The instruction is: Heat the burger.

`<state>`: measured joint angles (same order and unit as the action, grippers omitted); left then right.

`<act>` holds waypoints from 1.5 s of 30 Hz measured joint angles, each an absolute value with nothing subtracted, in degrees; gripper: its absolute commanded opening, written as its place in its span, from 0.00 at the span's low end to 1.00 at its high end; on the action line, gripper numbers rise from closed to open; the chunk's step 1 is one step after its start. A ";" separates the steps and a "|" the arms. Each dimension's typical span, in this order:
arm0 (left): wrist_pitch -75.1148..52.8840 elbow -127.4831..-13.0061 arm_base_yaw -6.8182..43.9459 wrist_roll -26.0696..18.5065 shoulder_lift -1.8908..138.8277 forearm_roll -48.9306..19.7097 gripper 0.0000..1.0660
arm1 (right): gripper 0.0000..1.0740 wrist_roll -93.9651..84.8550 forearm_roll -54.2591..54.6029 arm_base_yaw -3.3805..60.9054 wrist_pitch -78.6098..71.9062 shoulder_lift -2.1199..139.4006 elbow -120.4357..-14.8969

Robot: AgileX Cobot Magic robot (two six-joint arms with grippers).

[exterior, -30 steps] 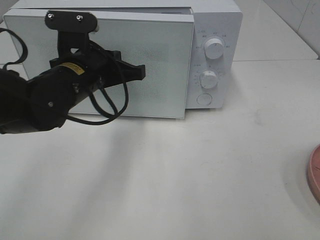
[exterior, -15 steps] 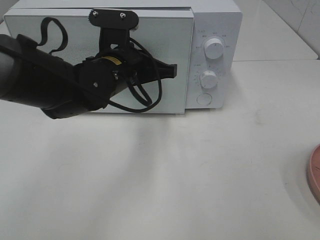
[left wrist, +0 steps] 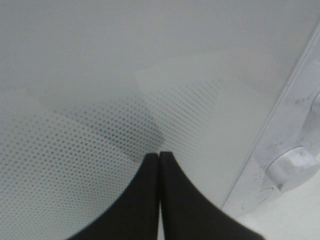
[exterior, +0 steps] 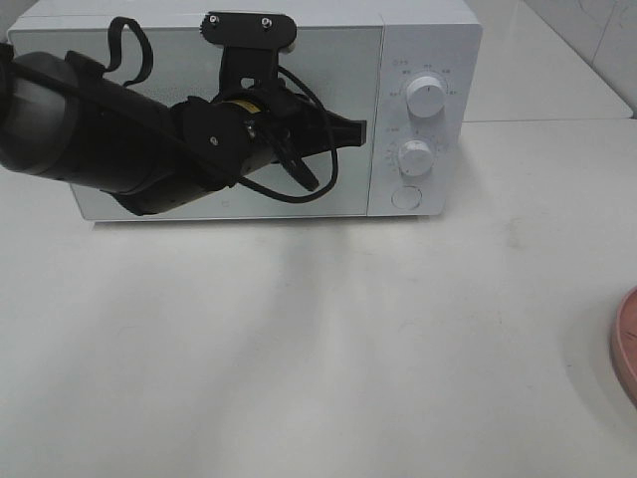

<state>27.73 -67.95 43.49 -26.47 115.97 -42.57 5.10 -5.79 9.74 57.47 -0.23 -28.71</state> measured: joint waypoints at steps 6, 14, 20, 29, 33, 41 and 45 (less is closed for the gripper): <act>23.72 -68.53 43.32 -27.62 115.57 -44.06 0.00 | 0.70 5.10 -5.79 9.74 57.47 -0.23 -28.71; 9.91 -68.87 43.20 -27.67 112.53 -44.92 0.13 | 0.70 5.10 -5.79 9.74 57.47 -0.23 -28.71; -3.15 -68.93 43.20 -27.67 110.58 -44.92 0.84 | 0.70 5.10 -5.79 9.74 57.47 -0.23 -28.71; -24.35 -69.10 43.03 -27.67 110.47 -41.94 0.93 | 0.70 5.10 -5.79 9.74 57.47 -0.23 -28.71; -35.75 -69.10 41.88 -27.04 110.47 -41.08 0.93 | 0.70 5.10 -5.79 9.74 57.47 -0.23 -28.71; -45.38 -69.10 39.42 -20.68 110.29 -37.07 0.93 | 0.70 5.10 -5.79 9.74 57.47 -0.23 -28.71; -49.33 -69.10 38.62 -14.27 107.72 -28.82 0.93 | 0.70 5.10 -5.79 9.74 57.47 -0.23 -28.71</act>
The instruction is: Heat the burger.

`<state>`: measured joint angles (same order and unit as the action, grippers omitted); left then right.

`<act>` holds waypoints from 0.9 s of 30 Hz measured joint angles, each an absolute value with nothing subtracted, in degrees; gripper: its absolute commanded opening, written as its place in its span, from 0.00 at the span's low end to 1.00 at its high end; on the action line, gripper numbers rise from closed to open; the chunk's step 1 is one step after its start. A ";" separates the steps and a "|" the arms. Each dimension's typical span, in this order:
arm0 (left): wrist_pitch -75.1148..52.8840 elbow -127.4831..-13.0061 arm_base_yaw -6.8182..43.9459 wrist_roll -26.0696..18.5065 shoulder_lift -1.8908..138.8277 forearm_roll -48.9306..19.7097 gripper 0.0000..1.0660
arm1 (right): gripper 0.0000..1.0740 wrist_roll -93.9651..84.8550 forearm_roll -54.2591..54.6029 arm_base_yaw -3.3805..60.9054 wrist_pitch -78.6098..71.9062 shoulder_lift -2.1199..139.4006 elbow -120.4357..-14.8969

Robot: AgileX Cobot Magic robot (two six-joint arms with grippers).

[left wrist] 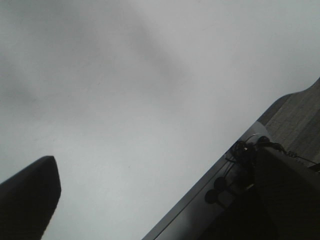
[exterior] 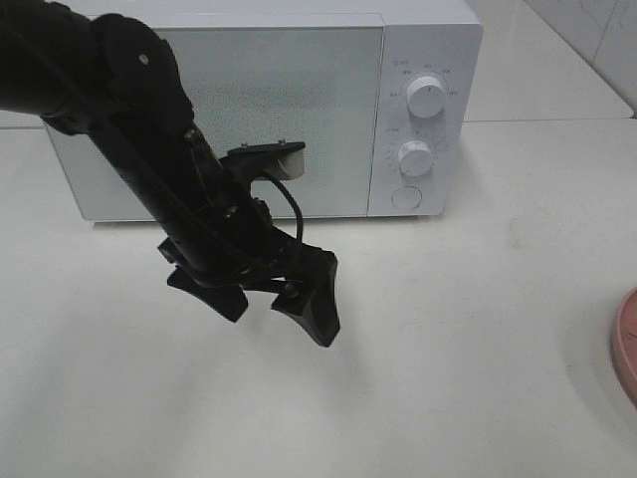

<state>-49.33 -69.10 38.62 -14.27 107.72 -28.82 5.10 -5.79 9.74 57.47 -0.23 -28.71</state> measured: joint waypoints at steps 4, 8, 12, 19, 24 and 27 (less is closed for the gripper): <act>-51.39 -69.16 38.62 -7.56 103.25 -21.66 0.93 | 0.70 5.10 -5.79 9.74 57.47 -0.23 -28.71; -53.57 -69.21 38.50 -3.84 100.44 -16.21 0.93 | 0.70 5.10 -5.79 9.74 57.47 -0.23 -28.71; -55.86 -68.41 35.81 0.00 96.83 -10.89 0.93 | 0.70 5.10 -5.79 9.74 57.47 -0.23 -28.71; -57.01 -61.76 26.30 0.46 89.95 -10.31 0.93 | 0.70 5.10 -5.79 9.74 57.47 -0.23 -28.71; -57.98 -56.04 18.79 0.46 83.19 -10.31 0.93 | 0.70 5.10 -5.79 9.74 57.47 -0.23 -28.71; -59.01 -53.06 14.78 0.46 78.90 -10.31 0.93 | 0.70 5.10 -5.79 9.74 57.47 -0.23 -28.71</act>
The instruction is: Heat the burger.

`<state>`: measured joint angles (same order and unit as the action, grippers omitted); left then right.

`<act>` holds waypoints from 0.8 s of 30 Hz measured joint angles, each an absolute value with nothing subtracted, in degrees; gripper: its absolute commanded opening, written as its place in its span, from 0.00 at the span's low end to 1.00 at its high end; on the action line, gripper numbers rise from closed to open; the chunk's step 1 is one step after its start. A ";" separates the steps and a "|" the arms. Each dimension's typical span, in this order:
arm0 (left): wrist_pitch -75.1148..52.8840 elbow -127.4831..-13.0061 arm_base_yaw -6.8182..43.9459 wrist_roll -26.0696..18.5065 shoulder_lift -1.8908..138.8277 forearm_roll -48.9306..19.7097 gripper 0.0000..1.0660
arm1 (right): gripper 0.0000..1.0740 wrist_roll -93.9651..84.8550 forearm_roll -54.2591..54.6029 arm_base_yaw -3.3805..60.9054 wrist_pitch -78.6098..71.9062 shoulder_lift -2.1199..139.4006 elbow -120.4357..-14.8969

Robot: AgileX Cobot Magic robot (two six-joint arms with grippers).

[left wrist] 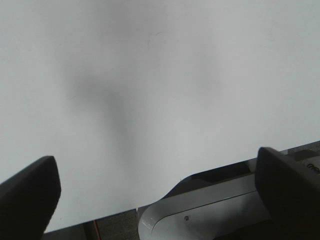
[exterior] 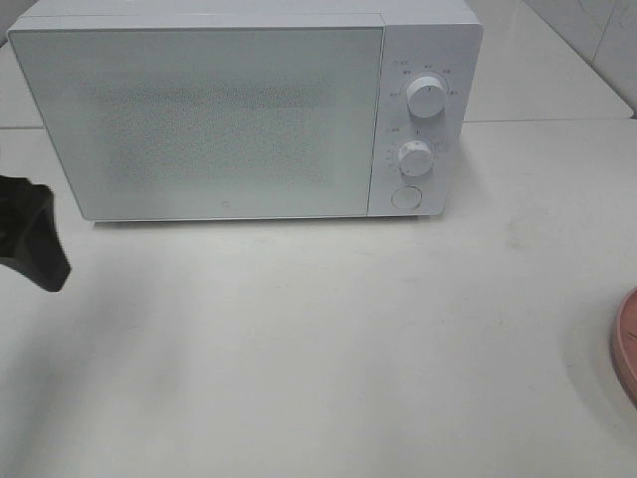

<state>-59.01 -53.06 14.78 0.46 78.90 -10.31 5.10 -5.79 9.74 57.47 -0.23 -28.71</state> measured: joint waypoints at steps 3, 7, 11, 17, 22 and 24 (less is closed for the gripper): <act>-60.05 -50.13 11.17 0.46 74.14 -9.91 0.93 | 0.70 5.10 -5.79 9.74 57.47 -0.23 -28.71; -60.68 -45.84 7.62 0.57 67.72 -8.25 0.93 | 0.70 5.10 -5.79 9.74 57.47 -0.23 -28.71; -60.79 -41.54 4.98 1.60 60.22 -6.59 0.93 | 0.70 5.10 -5.79 9.74 57.47 -0.23 -28.71; -60.91 -35.70 3.04 1.95 47.73 -3.90 0.93 | 0.70 5.10 -5.79 9.74 57.47 -0.23 -28.71; -61.02 -31.28 3.04 1.95 36.73 -3.04 0.93 | 0.70 5.10 -5.79 9.74 57.47 -0.23 -28.71; -61.13 -30.48 3.04 1.95 32.95 -3.04 0.93 | 0.70 5.10 -5.79 9.74 57.47 -0.23 -28.71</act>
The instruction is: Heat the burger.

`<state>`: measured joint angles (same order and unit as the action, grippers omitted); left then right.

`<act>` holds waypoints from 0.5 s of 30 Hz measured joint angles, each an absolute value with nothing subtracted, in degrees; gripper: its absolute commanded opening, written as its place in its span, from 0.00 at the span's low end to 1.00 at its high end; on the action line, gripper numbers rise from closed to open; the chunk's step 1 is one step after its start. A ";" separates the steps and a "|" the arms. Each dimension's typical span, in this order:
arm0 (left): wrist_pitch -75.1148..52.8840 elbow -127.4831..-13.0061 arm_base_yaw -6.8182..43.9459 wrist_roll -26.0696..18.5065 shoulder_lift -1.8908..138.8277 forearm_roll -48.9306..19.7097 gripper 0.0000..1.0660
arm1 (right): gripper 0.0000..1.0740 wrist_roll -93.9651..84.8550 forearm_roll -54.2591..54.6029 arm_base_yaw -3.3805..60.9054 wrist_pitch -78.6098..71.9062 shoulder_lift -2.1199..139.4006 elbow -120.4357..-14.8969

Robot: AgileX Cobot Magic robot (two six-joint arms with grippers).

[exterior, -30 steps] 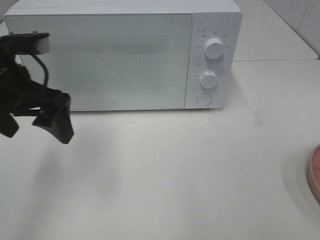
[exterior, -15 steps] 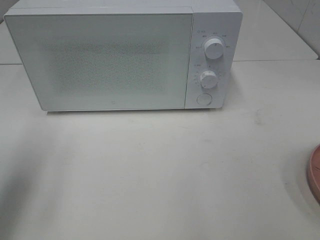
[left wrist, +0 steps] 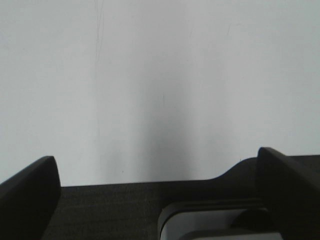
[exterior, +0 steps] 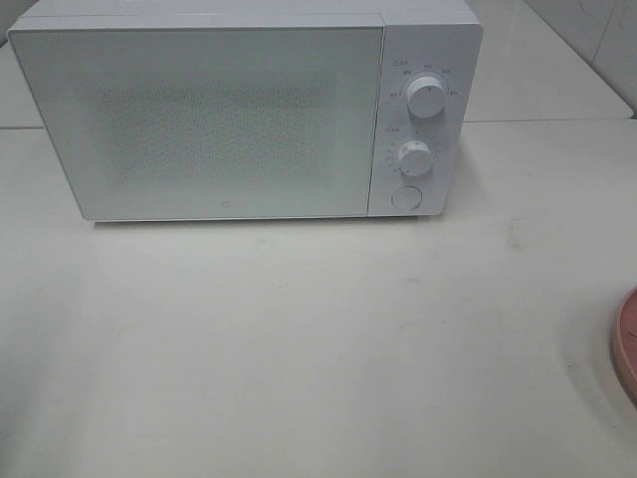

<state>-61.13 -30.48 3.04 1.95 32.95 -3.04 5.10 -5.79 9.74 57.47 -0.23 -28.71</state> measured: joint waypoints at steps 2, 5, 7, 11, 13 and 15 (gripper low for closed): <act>-61.25 -30.42 3.04 1.95 27.10 -2.98 0.93 | 0.70 5.10 -5.79 9.74 57.47 -0.23 -28.71; -61.25 -30.19 3.04 1.95 22.12 -2.98 0.93 | 0.70 5.10 -5.79 9.74 57.47 -0.23 -28.71; -61.31 -29.79 3.04 1.95 19.19 -2.98 0.93 | 0.70 5.10 -5.79 9.74 57.47 -0.23 -28.71; -61.36 -29.79 3.04 1.95 13.81 -2.98 0.92 | 0.70 5.10 -5.79 9.74 57.47 -0.23 -28.71; -61.36 -29.79 3.04 1.95 11.63 -3.04 0.92 | 0.70 5.10 -5.79 9.74 57.47 -0.23 -28.71; -61.36 -29.79 3.04 1.95 10.54 -3.04 0.92 | 0.70 5.10 -5.79 9.74 57.47 -0.23 -28.71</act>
